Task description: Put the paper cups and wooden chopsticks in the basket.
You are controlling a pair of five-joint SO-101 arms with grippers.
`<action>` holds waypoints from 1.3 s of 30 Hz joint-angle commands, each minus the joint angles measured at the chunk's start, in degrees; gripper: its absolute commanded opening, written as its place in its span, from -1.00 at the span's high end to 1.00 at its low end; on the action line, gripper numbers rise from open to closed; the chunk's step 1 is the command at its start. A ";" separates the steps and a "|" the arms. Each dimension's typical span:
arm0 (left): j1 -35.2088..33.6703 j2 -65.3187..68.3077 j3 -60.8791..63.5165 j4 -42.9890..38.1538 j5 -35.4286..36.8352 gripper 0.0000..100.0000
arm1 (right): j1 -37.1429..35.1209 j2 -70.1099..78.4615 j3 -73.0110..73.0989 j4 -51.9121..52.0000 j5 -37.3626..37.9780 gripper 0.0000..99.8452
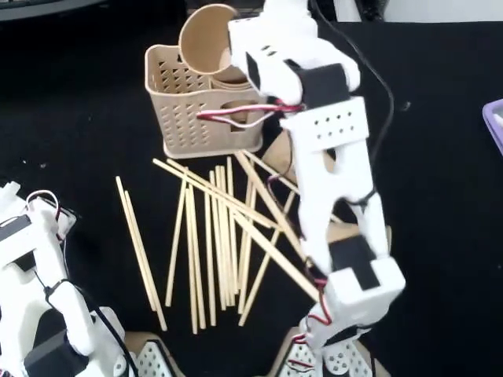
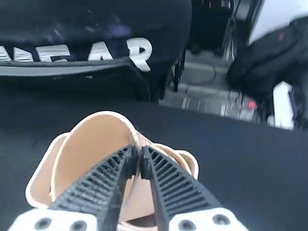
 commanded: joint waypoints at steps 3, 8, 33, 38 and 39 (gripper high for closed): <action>0.66 -1.93 -2.95 -0.79 0.18 0.68 | 2.11 0.57 -8.48 4.75 -1.67 0.81; 0.66 -1.93 -2.95 -0.79 0.18 0.68 | 2.11 0.40 -15.16 10.20 -1.76 0.41; 1.89 -1.93 -2.95 -0.70 0.09 0.68 | 15.91 8.31 16.31 9.67 -1.76 0.63; 1.89 -1.67 -2.86 -0.79 0.09 0.68 | 15.56 -1.63 33.71 1.23 -0.97 0.63; 1.89 -1.58 -2.86 -0.79 0.09 0.68 | 16.62 -4.79 36.88 1.14 0.70 0.63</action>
